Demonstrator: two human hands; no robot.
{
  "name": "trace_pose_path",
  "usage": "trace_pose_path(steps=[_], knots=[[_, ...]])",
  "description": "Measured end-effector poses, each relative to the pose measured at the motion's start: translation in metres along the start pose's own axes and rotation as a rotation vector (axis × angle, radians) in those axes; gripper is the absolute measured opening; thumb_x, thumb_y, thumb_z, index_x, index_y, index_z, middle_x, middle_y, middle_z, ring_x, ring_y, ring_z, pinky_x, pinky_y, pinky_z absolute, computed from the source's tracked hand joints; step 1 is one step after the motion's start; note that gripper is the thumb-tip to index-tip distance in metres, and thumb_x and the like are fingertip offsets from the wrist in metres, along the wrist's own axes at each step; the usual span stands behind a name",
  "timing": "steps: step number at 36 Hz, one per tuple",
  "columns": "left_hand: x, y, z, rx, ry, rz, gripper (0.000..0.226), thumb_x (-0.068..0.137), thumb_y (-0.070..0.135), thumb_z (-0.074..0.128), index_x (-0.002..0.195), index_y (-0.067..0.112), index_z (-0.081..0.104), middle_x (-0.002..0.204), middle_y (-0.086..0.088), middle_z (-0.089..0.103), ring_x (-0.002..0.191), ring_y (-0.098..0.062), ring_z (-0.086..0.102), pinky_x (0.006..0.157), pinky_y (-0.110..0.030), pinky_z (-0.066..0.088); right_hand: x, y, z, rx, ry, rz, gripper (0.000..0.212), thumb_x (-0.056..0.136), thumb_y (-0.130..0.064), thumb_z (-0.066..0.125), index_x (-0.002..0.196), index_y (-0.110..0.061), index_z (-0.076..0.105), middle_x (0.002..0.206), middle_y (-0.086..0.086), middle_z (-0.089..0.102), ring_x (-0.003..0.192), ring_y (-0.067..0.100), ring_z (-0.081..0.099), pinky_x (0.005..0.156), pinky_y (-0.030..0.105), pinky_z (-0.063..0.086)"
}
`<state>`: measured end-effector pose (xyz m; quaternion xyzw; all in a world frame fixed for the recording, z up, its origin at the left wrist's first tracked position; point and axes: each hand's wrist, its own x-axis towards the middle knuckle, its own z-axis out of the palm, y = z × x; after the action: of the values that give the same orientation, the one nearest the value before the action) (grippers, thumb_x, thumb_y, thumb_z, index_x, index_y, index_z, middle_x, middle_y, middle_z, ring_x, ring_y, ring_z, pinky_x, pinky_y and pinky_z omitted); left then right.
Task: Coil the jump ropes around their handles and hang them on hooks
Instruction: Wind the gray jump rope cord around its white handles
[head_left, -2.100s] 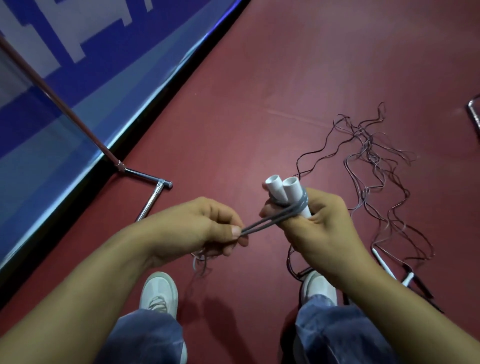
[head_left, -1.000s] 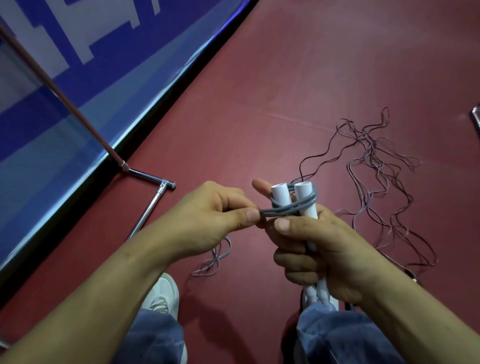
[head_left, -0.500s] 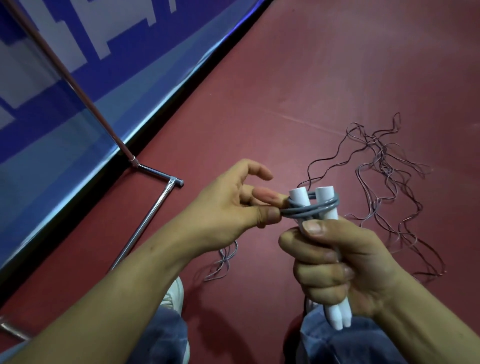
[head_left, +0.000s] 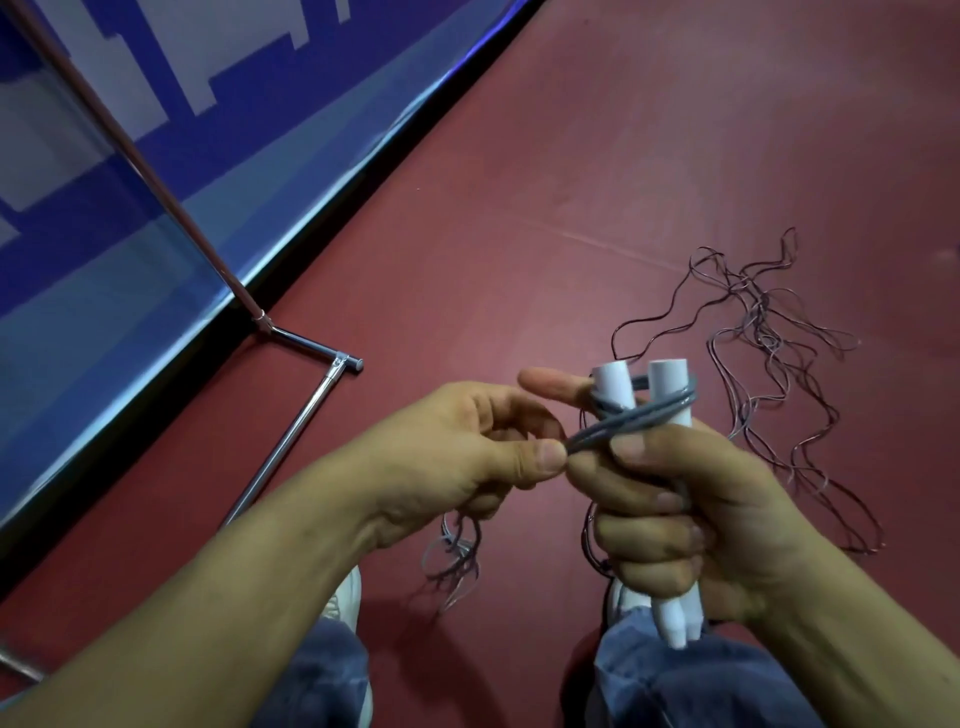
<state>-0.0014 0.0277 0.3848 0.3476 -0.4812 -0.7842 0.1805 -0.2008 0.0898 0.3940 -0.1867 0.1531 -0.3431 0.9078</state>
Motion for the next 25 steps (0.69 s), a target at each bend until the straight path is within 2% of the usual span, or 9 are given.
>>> trace_pose_path(steps=[3,5,6,8,12,18,22,23,25], knots=[[0.006,-0.002,0.005,0.068,0.135,0.063,0.023,0.078,0.007,0.081,0.097,0.018,0.072,0.064,-0.005,0.049,0.048,-0.013,0.029,0.047,-0.024,0.020,0.003,0.007,0.002,-0.045,0.046,0.040,0.030,0.094,-0.009,0.056,0.122,-0.005,0.046,0.063,-0.002,0.028,0.044,0.004,0.025,0.040,0.014,0.029],[0.010,-0.001,0.005,0.133,0.243,0.113,0.026,0.084,0.000,0.076,0.100,0.015,0.063,0.064,0.004,0.060,0.043,-0.008,0.037,0.042,-0.020,0.028,0.003,0.008,0.004,-0.075,0.071,0.042,0.014,0.095,-0.010,0.054,0.108,-0.008,0.058,0.064,-0.003,0.028,0.044,0.003,0.027,0.039,0.014,0.027],[0.011,0.000,0.003,0.146,0.284,0.143,0.029,0.085,-0.003,0.075,0.104,0.013,0.060,0.067,0.009,0.066,0.041,-0.004,0.041,0.041,-0.017,0.032,0.004,0.008,0.005,-0.090,0.111,0.040,0.007,0.093,-0.011,0.058,0.097,-0.012,0.053,0.063,-0.004,0.030,0.042,0.002,0.030,0.039,0.014,0.028],[0.013,0.000,0.001,0.168,0.336,0.192,0.036,0.084,-0.006,0.075,0.109,0.012,0.057,0.069,0.013,0.070,0.043,0.003,0.049,0.044,-0.010,0.037,0.003,0.008,0.005,-0.104,0.227,0.037,0.044,0.084,-0.017,0.073,0.089,-0.021,0.030,0.059,-0.005,0.032,0.039,0.001,0.032,0.039,0.012,0.030],[0.012,0.000,0.002,0.197,0.382,0.241,0.031,0.083,-0.008,0.074,0.108,0.005,0.060,0.069,0.009,0.071,0.046,0.005,0.054,0.046,-0.006,0.038,0.006,0.008,0.010,-0.156,0.300,0.010,0.064,0.077,-0.020,0.079,0.092,-0.025,0.017,0.058,-0.005,0.029,0.039,0.002,0.027,0.038,0.012,0.029],[0.014,0.002,-0.006,0.291,0.328,0.182,0.023,0.084,0.001,0.077,0.104,0.010,0.068,0.073,0.009,0.072,0.049,0.002,0.052,0.047,-0.013,0.039,0.008,0.007,0.024,-0.353,0.407,0.003,0.025,0.076,-0.015,0.062,0.073,-0.023,0.038,0.059,0.000,0.023,0.042,0.007,0.018,0.040,0.014,0.025],[0.016,0.003,-0.019,0.649,0.301,0.229,0.020,0.083,0.010,0.081,0.099,0.020,0.077,0.080,0.003,0.075,0.074,-0.008,0.069,0.077,-0.032,0.058,0.010,0.012,0.028,-0.624,0.525,0.091,0.024,0.079,-0.007,0.053,0.072,-0.029,0.048,0.059,0.003,0.025,0.047,0.012,0.018,0.046,0.020,0.019],[0.016,0.002,-0.023,0.763,0.290,0.238,0.021,0.084,0.013,0.080,0.102,0.024,0.078,0.081,0.003,0.075,0.078,-0.008,0.071,0.081,-0.032,0.058,0.011,0.013,0.028,-0.697,0.538,0.138,0.029,0.082,-0.004,0.052,0.075,-0.032,0.049,0.059,0.004,0.027,0.047,0.014,0.020,0.047,0.022,0.018],[0.013,0.002,-0.024,0.985,0.212,0.304,0.024,0.087,0.014,0.074,0.108,0.026,0.079,0.078,0.013,0.069,0.079,0.003,0.064,0.078,-0.014,0.048,0.013,0.017,0.029,-0.899,0.550,0.244,0.035,0.088,-0.002,0.052,0.082,-0.037,0.049,0.059,0.001,0.035,0.047,0.014,0.027,0.045,0.026,0.021]])
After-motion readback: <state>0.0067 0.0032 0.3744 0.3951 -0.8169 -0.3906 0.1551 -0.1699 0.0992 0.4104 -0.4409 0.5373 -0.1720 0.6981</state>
